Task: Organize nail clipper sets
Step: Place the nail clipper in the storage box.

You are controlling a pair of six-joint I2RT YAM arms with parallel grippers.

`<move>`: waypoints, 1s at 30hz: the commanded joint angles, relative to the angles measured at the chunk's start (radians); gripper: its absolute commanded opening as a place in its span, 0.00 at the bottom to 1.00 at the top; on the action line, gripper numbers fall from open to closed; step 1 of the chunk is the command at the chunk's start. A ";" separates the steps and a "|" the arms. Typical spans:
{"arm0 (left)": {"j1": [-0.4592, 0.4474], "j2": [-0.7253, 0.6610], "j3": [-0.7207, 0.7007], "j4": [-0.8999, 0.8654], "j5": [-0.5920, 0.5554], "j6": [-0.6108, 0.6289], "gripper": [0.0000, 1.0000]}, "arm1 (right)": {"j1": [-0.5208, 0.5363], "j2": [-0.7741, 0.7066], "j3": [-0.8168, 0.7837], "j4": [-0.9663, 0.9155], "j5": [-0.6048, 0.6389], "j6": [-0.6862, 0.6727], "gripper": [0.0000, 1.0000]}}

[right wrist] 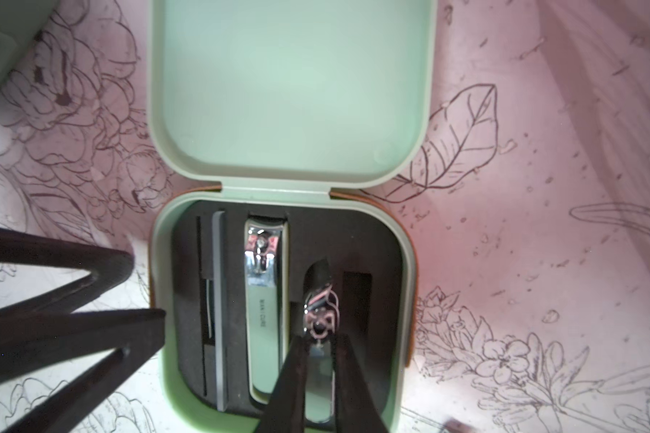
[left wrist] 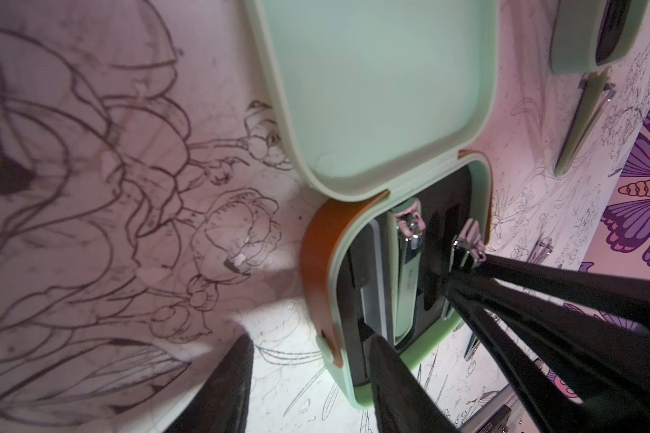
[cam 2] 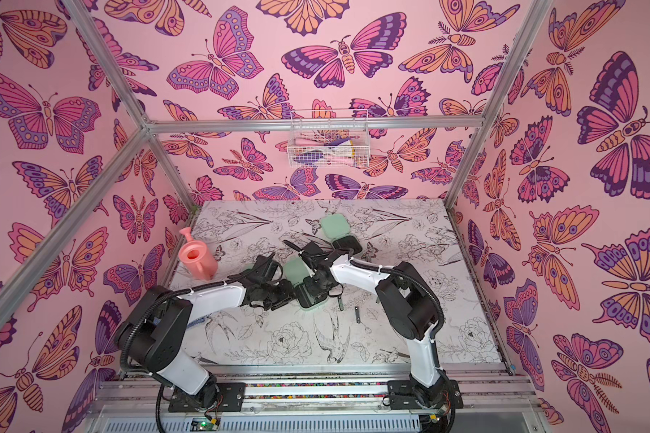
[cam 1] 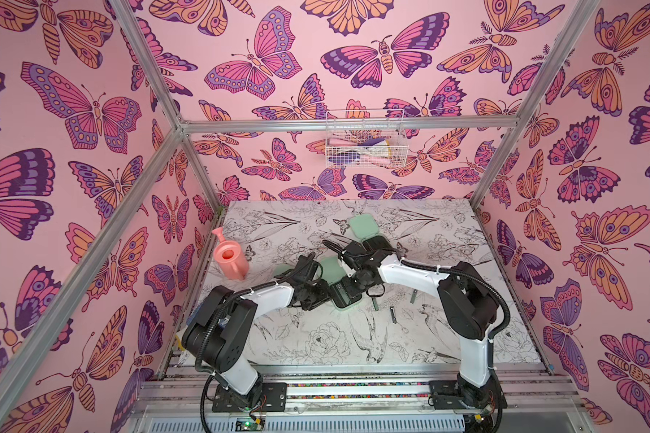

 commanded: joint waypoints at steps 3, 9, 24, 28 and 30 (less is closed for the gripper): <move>-0.004 0.025 -0.018 -0.020 0.001 -0.004 0.53 | 0.013 0.022 0.022 -0.004 -0.011 -0.019 0.05; -0.004 0.025 -0.018 -0.020 0.001 -0.004 0.53 | 0.014 0.042 0.024 -0.008 -0.011 -0.027 0.05; -0.005 0.028 -0.022 -0.019 -0.001 -0.005 0.53 | 0.013 0.059 0.033 -0.033 0.024 -0.010 0.04; -0.004 0.027 -0.022 -0.018 -0.001 -0.005 0.53 | 0.018 0.078 0.042 -0.028 0.005 0.034 0.03; -0.004 0.026 -0.022 -0.020 0.001 -0.005 0.53 | 0.024 0.082 0.043 -0.028 0.004 0.049 0.03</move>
